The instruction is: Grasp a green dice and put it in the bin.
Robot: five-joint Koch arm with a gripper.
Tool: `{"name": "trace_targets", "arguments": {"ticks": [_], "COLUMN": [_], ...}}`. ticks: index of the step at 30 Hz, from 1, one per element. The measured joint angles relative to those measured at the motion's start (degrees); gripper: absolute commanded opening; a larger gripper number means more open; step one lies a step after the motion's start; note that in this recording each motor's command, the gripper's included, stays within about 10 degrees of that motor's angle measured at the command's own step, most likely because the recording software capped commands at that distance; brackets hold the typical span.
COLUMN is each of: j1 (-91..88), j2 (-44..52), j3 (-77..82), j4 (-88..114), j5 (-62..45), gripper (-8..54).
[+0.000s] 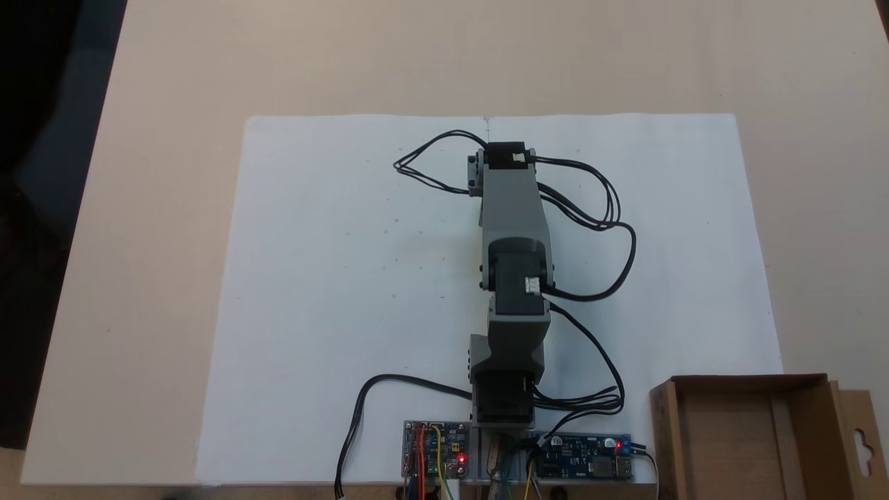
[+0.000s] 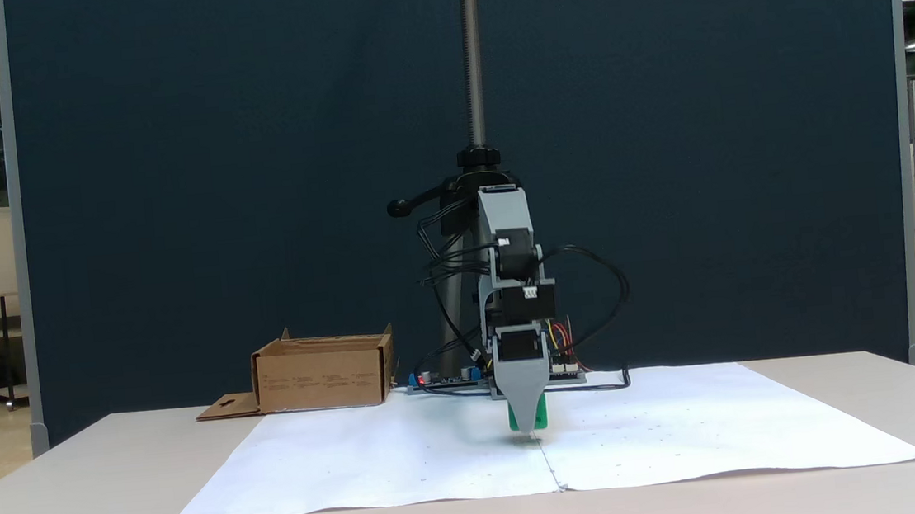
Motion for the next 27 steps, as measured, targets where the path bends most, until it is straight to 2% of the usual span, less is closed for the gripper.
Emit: {"name": "trace_targets", "arguments": {"ticks": [9, 15, 19, 27], "j1": [8.8, 21.6, 39.5, 57.3], "j2": [12.0, 19.7, 20.4, 20.5], "j3": [0.0, -0.1, -0.6, -5.4], "j4": [-6.7, -10.9, -10.9, -10.9], "j5": [0.0, 0.0, 0.0, -2.0], "gripper": [12.4, 12.4, 12.4, 12.4]}}
